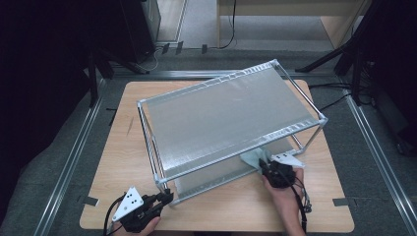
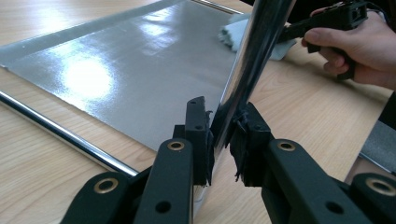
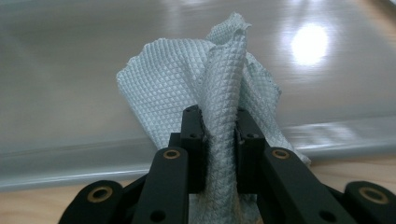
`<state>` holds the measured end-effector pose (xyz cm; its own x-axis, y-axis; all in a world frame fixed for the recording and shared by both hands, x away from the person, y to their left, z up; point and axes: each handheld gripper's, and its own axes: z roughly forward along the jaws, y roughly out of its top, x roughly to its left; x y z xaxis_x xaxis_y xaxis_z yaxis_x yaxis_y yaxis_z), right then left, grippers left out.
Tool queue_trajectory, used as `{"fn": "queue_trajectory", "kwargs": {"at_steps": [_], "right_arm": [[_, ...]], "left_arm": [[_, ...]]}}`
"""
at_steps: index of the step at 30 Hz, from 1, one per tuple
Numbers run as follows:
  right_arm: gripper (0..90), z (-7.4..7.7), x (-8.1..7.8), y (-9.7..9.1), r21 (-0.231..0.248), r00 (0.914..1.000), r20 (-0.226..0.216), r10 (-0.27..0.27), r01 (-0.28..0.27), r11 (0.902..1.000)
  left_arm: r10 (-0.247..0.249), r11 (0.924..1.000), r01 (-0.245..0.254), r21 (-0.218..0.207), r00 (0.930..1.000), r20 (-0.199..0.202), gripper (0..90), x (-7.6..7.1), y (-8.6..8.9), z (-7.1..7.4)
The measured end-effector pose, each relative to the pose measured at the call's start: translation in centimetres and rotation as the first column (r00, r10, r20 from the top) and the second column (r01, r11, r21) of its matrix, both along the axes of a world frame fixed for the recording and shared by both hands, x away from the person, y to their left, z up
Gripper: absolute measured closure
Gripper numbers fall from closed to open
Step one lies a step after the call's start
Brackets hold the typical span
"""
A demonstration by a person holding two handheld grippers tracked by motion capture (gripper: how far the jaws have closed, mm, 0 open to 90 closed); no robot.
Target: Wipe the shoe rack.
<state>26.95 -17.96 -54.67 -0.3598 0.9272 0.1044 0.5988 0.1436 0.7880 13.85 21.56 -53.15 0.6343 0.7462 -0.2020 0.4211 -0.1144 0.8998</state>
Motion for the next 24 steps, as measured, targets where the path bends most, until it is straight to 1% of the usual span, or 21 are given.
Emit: {"fn": "queue_trajectory", "kwargs": {"at_steps": [3, 5, 7, 9, 11, 12, 13, 15, 16, 17, 18, 19, 20, 22, 23, 24], "right_arm": [[77.8, -0.1, -0.9, 2.3, 0.004, 0.9988, 0.0, 0.05, -0.05, 0.9988], [77.9, -0.1, -1.6, 3.8, 0.01, 0.9956, -0.005, 0.093, -0.093, 0.9956], [77.8, -0.2, -2.3, 5.4, 0.01, 0.9902, -0.006, 0.139, -0.139, 0.9902], [77.8, -0.3, -3.1, 7.0, 0.014, 0.9824, -0.01, 0.187, -0.187, 0.9823], [77.7, -0.3, -3.9, 8.7, 0.022, 0.9696, -0.019, 0.244, -0.244, 0.9696], [77.6, -0.3, -4.4, 9.5, 0.024, 0.9596, -0.02, 0.281, -0.28, 0.9597], [77.5, -0.3, -4.8, 10.3, 0.031, 0.9473, -0.024, 0.319, -0.319, 0.9473], [77.3, -0.4, -5.7, 11.8, 0.035, 0.9181, -0.023, 0.396, -0.395, 0.9181], [77.3, -0.4, -6.0, 12.3, 0.019, 0.9107, -0.015, 0.413, -0.413, 0.9107], [77.4, -0.4, -6.2, 12.6, 0.002, 0.9076, -0.005, 0.42, -0.42, 0.9076], [77.4, -0.4, -6.1, 12.6, -0.005, 0.9074, -0.003, 0.42, -0.42, 0.9074], [77.6, -0.5, -5.8, 12.3, -0.001, 0.9087, -0.004, 0.417, -0.417, 0.9087], [77.8, -0.5, -5.5, 11.9, 0.01, 0.915, -0.011, 0.403, -0.403, 0.9151], [77.9, -0.5, -4.4, 10.4, 0.014, 0.9344, -0.017, 0.356, -0.356, 0.9345], [77.9, -0.4, -3.8, 9.4, 0.01, 0.9446, -0.014, 0.328, -0.328, 0.9447], [77.8, -0.4, -3.2, 8.3, -0.005, 0.9549, -0.014, 0.297, -0.297, 0.9549]], "left_arm": [[-0.023, 0.9997, 0.023, 0.005, 0.9997, 0.005, 78.1, -0.3, -1.0, 0.0], [-0.04, 0.9992, 0.04, 0.007, 0.9991, 0.013, 78.2, -0.4, -1.8, 0.0], [-0.055, 0.9985, 0.055, 0.007, 0.9984, 0.014, 78.3, -0.6, -2.4, 0.0], [-0.067, 0.9978, 0.067, 0.002, 0.9977, 0.014, 78.2, -0.7, -2.9, -0.1], [-0.076, 0.9971, 0.076, -0.002, 0.997, 0.011, 78.1, -0.7, -3.1, -0.1], [-0.081, 0.9967, 0.081, -0.004, 0.9966, 0.014, 78.0, -0.8, -3.3, -0.1], [-0.086, 0.9963, 0.086, -0.003, 0.9962, 0.013, 78.0, -0.8, -3.4, -0.1], [-0.092, 0.9957, 0.092, 0.003, 0.9956, 0.019, 78.1, -0.9, -3.5, -0.1], [-0.094, 0.9955, 0.094, 0.007, 0.9954, 0.019, 78.2, -0.9, -3.4, -0.1], [-0.096, 0.9954, 0.095, 0.007, 0.9953, 0.019, 78.3, -0.9, -3.4, -0.1], [-0.097, 0.9953, 0.097, 0.008, 0.9951, 0.019, 78.3, -0.9, -3.3, -0.1], [-0.096, 0.9954, 0.096, 0.009, 0.9952, 0.02, 78.4, -0.9, -3.3, -0.1], [-0.095, 0.9955, 0.095, 0.009, 0.9953, 0.02, 78.5, -0.9, -3.3, -0.1], [-0.098, 0.9952, 0.098, 0.006, 0.995, 0.018, 78.4, -0.9, -3.2, -0.1], [-0.097, 0.9952, 0.097, 0.007, 0.9951, 0.019, 78.4, -0.9, -3.2, -0.1], [-0.098, 0.9951, 0.098, 0.006, 0.995, 0.019, 78.4, -0.8, -3.2, -0.1]]}}
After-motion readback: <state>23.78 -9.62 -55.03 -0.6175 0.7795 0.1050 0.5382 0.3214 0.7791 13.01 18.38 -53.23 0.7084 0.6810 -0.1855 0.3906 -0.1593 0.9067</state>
